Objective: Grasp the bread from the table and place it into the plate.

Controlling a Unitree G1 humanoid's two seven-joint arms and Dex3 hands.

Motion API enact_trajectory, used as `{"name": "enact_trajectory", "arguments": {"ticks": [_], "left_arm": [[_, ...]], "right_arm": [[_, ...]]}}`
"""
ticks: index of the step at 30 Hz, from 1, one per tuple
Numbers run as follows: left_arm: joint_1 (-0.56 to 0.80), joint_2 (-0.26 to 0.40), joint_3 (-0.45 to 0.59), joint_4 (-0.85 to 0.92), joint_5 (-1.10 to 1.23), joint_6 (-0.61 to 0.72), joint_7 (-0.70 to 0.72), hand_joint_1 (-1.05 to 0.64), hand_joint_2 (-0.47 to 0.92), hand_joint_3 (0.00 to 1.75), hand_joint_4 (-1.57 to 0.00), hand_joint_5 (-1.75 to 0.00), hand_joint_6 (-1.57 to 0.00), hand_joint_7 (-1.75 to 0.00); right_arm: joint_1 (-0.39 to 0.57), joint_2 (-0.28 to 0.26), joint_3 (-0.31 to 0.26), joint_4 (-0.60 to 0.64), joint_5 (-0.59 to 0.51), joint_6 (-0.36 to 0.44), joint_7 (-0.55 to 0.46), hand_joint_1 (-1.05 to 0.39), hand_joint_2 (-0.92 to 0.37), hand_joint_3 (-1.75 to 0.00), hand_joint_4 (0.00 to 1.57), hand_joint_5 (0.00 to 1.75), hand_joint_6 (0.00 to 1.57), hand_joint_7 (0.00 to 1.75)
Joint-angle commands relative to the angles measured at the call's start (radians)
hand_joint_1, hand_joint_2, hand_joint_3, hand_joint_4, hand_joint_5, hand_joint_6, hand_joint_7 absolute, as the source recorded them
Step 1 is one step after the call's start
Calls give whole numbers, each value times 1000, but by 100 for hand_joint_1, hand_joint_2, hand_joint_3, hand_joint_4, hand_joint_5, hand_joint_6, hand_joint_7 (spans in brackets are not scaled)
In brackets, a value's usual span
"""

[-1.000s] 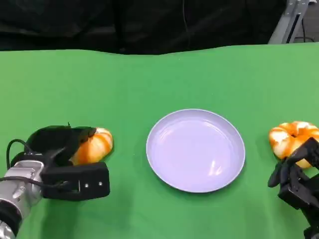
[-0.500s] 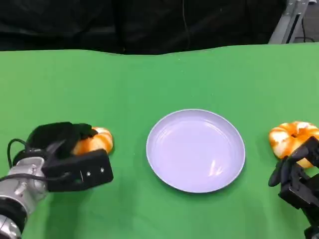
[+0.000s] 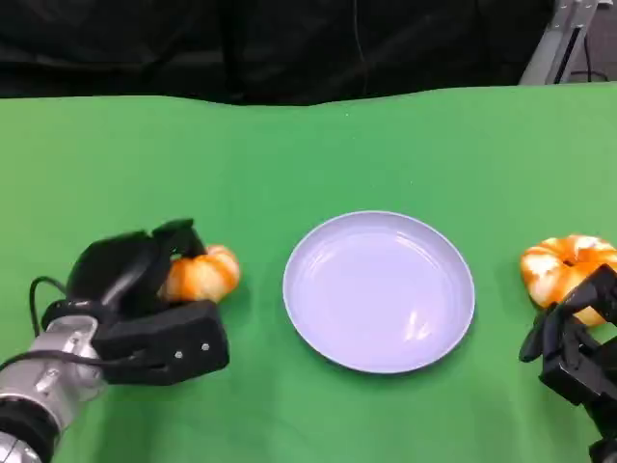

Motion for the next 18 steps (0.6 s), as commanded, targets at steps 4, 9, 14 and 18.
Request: {"name": "enact_trajectory", "arguments": {"ticks": [4,9,14,18], "left_arm": [[29,41,9,-142,11,-22,16,-9,80,63,-70,-175,-60,-175],[50,52,14,-292,19,-26,-4,-7,72,76,-70,-175,-62,-175],[60,40,14,-419,15,5,-64,-8,71,78,-69,-175,-62,-175],[61,20,5,-468,22,1,-78,-7,70,78,-71,-175,-64,-174]], "right_arm": [[9,-15,-9,-11,2,8,-8,-6,-47,-138,92,175,77,164],[8,-13,-7,-15,-2,11,-14,-6,-46,-138,92,175,77,164],[9,-12,-5,-15,-2,10,-16,-6,-47,-139,92,175,77,165],[11,-12,-3,-19,-5,10,-19,-6,-47,-139,93,175,77,165]]}}
